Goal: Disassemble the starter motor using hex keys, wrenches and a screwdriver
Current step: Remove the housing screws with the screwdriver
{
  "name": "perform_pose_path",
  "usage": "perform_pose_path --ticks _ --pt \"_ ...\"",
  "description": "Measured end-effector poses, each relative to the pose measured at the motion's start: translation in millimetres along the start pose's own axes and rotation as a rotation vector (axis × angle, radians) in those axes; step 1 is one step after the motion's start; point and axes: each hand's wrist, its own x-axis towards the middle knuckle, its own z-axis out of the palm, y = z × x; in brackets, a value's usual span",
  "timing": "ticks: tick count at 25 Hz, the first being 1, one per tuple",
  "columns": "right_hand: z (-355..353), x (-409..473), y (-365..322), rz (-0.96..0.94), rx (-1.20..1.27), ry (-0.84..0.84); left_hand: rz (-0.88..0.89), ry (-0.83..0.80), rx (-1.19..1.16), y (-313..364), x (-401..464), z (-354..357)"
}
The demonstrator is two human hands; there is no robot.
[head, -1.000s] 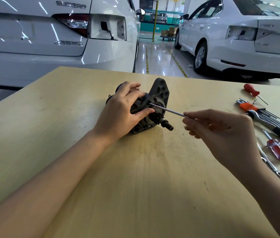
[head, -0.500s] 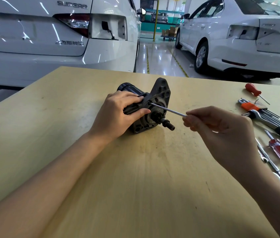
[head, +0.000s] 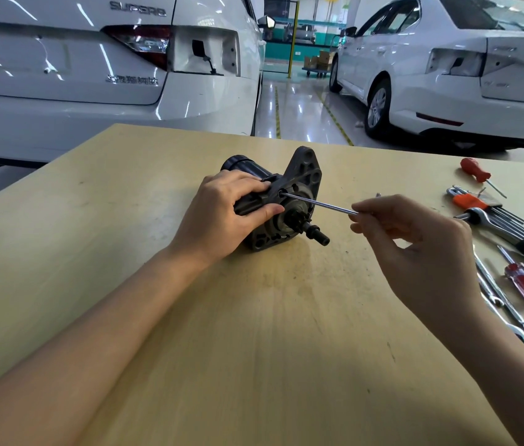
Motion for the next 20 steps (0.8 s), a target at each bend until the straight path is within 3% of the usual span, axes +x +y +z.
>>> perform_pose_path --ticks 8,11,20 --pt "1 0 5 -0.048 -0.018 0.009 -0.005 -0.002 -0.008 -1 0 0" --pt "2 -2 3 -0.127 -0.053 -0.038 0.000 0.002 -0.006 -2 1 1" --pt "0 -8 -9 -0.105 0.079 -0.186 0.000 -0.024 0.026 0 -1 0"
